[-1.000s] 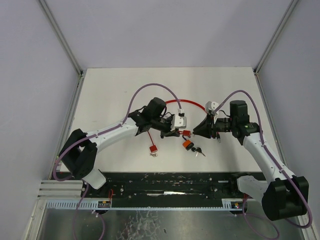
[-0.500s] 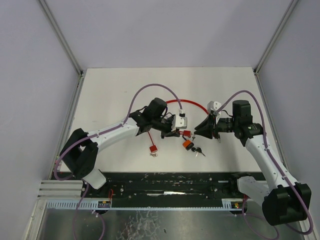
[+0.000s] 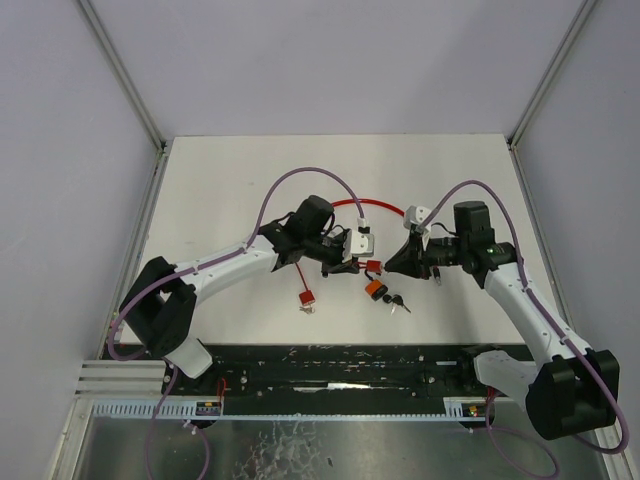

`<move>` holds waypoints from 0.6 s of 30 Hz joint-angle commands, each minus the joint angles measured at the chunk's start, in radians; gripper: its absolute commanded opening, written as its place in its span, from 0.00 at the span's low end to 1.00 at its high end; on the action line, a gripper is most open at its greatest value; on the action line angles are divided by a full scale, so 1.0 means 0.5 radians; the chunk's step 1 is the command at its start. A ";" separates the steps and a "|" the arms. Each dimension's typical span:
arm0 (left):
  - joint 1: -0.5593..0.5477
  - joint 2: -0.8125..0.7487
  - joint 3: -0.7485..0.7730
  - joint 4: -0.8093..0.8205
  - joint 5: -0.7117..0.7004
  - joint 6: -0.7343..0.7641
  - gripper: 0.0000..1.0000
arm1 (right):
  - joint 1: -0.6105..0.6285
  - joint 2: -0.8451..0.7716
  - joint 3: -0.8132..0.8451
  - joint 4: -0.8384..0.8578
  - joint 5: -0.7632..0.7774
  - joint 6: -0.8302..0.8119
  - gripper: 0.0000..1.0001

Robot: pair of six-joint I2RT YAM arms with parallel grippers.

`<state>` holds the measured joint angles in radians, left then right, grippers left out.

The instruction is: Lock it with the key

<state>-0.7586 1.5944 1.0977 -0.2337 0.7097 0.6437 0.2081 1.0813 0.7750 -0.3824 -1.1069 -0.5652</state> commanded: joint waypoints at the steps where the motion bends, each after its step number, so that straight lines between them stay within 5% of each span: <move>1: -0.006 0.014 0.065 0.065 0.001 -0.019 0.00 | 0.037 0.011 0.063 -0.083 0.087 -0.121 0.15; 10: -0.007 0.029 0.074 0.065 0.003 -0.020 0.00 | 0.115 0.066 0.117 -0.254 0.200 -0.295 0.04; 18: -0.009 0.057 0.089 0.057 -0.030 -0.021 0.00 | 0.145 0.109 0.147 -0.314 0.308 -0.355 0.14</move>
<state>-0.7593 1.6241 1.0977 -0.2466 0.6876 0.6437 0.2668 1.1236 0.8131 -0.4896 -0.9970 -0.7063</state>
